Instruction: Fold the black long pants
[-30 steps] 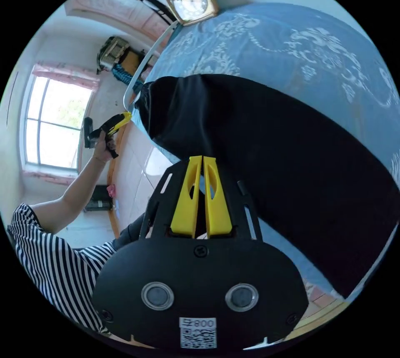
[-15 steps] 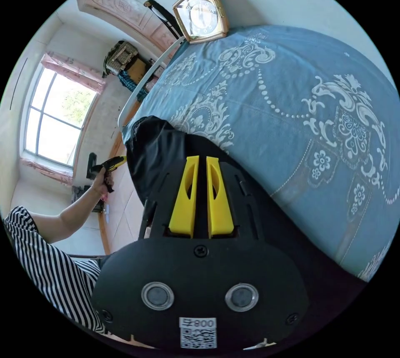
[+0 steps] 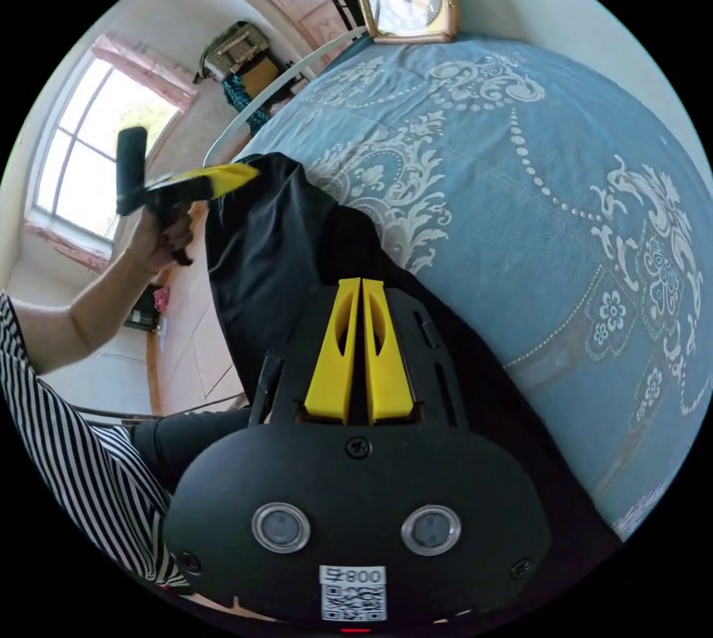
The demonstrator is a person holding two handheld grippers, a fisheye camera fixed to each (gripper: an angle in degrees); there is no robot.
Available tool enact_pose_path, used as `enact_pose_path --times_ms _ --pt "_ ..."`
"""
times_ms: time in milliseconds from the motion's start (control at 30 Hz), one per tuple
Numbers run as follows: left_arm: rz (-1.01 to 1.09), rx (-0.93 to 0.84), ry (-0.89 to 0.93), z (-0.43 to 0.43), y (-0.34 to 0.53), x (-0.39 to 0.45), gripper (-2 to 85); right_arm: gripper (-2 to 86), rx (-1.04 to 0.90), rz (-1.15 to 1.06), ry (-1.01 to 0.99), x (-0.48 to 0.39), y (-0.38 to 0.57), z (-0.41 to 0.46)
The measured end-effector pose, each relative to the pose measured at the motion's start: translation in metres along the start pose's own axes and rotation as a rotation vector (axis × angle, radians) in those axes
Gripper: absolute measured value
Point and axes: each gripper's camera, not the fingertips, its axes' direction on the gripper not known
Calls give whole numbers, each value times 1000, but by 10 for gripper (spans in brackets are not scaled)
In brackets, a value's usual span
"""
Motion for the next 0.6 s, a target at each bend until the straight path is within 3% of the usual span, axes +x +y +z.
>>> enact_pose_path --times_ms 267,600 --pt "300 -492 -7 109 -74 56 65 3 83 -2 3 -29 33 -2" --pt "307 -224 -43 73 -65 99 10 2 191 55 -71 -8 34 -41"
